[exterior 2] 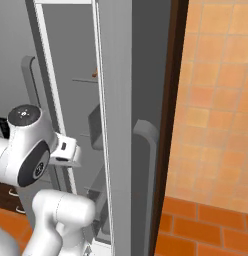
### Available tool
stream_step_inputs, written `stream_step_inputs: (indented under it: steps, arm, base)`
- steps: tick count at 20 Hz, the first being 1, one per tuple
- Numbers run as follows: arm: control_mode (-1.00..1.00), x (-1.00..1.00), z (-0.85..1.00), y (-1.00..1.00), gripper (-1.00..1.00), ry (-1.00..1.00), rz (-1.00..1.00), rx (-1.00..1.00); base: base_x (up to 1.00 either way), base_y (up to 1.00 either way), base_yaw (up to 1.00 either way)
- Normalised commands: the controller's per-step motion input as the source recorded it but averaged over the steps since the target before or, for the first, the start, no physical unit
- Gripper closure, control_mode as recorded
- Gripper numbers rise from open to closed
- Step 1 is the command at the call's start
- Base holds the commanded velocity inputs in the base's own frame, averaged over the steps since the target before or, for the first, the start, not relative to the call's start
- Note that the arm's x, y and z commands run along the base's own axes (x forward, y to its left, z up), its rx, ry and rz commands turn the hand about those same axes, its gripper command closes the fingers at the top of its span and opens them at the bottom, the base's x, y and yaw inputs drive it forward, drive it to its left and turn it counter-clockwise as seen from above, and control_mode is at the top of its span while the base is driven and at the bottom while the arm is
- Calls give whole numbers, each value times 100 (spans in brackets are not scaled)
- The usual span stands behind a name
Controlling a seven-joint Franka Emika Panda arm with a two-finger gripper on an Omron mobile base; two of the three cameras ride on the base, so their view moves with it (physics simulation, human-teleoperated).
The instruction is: Place one lemon and one chicken drumstick in each tupperware on the nearby counter, to pack two identical lunches.
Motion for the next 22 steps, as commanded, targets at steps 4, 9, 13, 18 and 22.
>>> stream_step_inputs:
  steps: [4,9,13,18,22]
  arm:
    - [-100,51,83,76,-100,-62,16,-3]
    - [-100,74,100,19,-100,-48,7,0]
    - [-100,61,98,-5,-100,-22,-4,6]
    - [-100,46,73,-15,-100,-1,-8,0]
    - [-100,59,8,-74,-100,0,-7,1]
  base:
    - [0,0,0]
    - [0,0,0]
    - [0,0,0]
    - [0,0,0]
    - [0,0,0]
